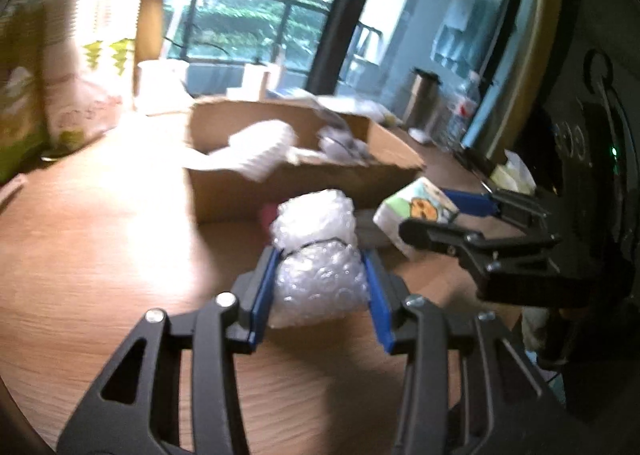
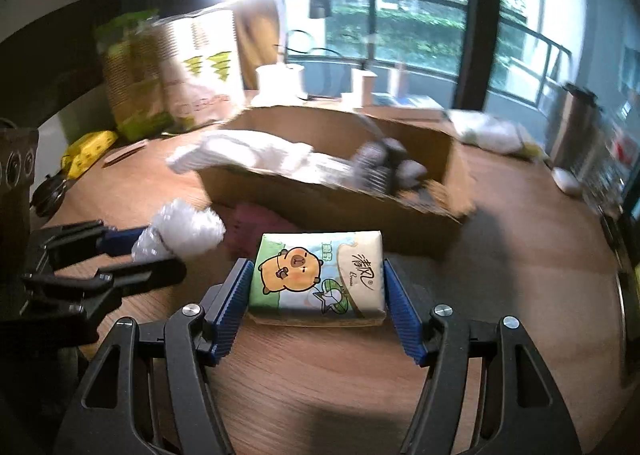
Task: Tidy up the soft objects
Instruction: 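Grasp the bubble wrap with the left gripper while the right lifts the tissue pack, then carry the tissue pack over the box with the right gripper while the left holds the bubble wrap, then lower the tissue pack and bubble wrap into the box and open both grippers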
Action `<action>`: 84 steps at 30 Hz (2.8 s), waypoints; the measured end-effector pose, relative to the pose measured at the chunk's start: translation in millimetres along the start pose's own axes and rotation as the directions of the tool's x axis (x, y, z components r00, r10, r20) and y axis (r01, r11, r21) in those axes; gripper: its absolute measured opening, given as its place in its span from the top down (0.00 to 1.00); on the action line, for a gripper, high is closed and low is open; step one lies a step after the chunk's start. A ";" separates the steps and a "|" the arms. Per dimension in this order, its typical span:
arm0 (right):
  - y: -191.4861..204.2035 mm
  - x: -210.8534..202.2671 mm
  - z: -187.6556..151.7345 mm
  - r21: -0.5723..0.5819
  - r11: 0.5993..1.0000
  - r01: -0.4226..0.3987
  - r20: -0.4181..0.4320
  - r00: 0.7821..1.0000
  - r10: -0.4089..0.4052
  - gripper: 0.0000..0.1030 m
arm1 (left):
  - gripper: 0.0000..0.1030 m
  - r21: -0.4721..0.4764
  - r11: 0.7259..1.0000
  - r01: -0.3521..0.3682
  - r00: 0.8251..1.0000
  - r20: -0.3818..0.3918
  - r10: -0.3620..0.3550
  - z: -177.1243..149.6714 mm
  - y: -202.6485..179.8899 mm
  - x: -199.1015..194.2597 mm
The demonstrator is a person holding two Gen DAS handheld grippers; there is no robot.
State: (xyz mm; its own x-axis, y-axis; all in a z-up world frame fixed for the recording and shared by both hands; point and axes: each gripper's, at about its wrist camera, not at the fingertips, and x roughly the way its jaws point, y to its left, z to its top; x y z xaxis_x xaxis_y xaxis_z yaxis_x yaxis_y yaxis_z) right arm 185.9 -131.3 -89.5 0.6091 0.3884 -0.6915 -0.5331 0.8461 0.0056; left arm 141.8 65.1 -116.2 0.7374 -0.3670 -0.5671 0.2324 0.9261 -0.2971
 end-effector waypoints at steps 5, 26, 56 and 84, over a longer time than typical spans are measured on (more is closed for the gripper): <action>33.4 9.5 16.1 -0.049 0.999 -0.022 0.012 1.000 0.023 0.34 | 0.58 -0.023 0.999 -0.046 0.997 0.068 0.047 0.9 30.3 -26.6; 88.7 60.4 86.1 -0.098 0.995 -0.034 0.037 0.999 0.038 0.34 | 0.58 -0.078 0.990 -0.119 0.981 0.144 0.129 25.5 101.7 -64.7; 36.8 101.2 93.2 -0.039 0.996 -0.084 -0.042 0.996 0.082 0.33 | 0.58 -0.043 0.986 -0.163 0.981 0.101 0.167 70.8 74.5 -19.7; -81.8 40.6 61.6 0.089 0.995 -0.046 0.078 0.996 0.039 0.32 | 0.47 0.015 0.963 -0.268 0.963 0.034 0.267 111.1 21.2 63.3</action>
State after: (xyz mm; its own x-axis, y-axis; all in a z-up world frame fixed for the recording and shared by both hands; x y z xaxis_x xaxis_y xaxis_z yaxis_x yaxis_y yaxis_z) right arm 290.4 -162.2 -73.5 0.6315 0.4484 -0.6326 -0.5061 0.8565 0.1019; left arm 263.9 71.2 -73.0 0.7937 -0.1031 -0.5995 0.0361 0.9918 -0.1228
